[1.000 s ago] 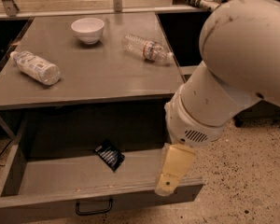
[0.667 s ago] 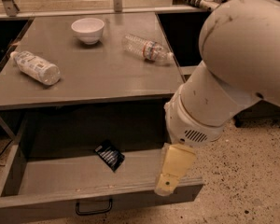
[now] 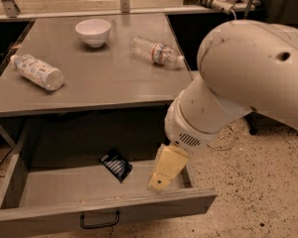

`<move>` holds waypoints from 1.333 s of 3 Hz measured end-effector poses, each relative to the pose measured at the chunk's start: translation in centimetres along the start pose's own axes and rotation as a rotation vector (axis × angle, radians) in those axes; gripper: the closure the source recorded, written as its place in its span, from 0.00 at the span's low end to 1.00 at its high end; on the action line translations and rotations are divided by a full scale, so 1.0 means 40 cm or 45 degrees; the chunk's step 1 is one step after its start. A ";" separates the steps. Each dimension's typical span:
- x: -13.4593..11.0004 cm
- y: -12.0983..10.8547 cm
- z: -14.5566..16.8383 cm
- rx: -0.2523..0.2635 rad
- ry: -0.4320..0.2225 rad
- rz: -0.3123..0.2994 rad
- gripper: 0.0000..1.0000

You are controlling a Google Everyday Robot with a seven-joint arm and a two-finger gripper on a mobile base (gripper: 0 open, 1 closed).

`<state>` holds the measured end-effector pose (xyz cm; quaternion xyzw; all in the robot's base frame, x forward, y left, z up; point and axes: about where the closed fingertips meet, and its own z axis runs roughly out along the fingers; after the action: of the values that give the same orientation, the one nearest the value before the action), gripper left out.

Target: Pick rxbar blueberry from top drawer and place on counter

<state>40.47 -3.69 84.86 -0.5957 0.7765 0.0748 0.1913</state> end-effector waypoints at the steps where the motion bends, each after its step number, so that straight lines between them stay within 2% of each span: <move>1: -0.011 -0.038 0.052 0.020 -0.012 0.074 0.00; 2: -0.014 -0.035 0.054 0.020 -0.013 0.065 0.00; 3: -0.090 -0.015 0.171 0.039 -0.107 0.036 0.00; 4: -0.091 -0.014 0.173 0.039 -0.108 0.036 0.00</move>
Offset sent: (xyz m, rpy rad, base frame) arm 0.0174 0.0061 -0.0144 0.0139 0.0032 -0.0462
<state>43.22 1.78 80.00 -0.5781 0.7770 0.0908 0.2319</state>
